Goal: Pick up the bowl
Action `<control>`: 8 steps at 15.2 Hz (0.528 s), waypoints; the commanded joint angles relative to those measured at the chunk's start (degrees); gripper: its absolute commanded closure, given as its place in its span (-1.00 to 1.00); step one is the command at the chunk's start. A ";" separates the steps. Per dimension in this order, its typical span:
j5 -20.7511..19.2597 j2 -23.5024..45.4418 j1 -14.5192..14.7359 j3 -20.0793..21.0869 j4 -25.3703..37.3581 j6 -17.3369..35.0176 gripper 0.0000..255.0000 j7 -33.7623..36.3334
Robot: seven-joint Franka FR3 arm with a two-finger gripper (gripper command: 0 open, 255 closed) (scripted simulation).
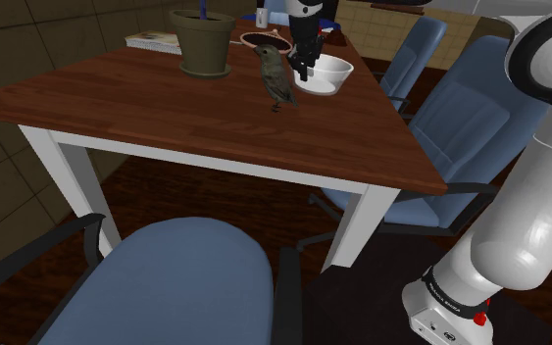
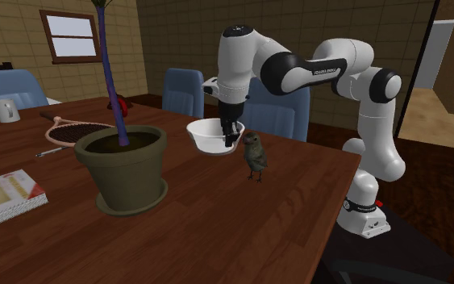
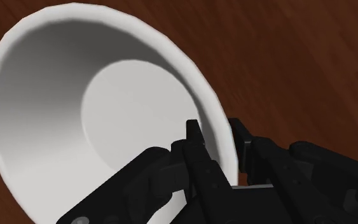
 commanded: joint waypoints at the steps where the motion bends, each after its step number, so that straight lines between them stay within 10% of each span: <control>1: 0.17 0.09 0.06 0.07 -0.14 -0.14 1.00 0.05; 8: -0.35 1.95 0.54 0.15 6.99 -5.23 1.00 -1.44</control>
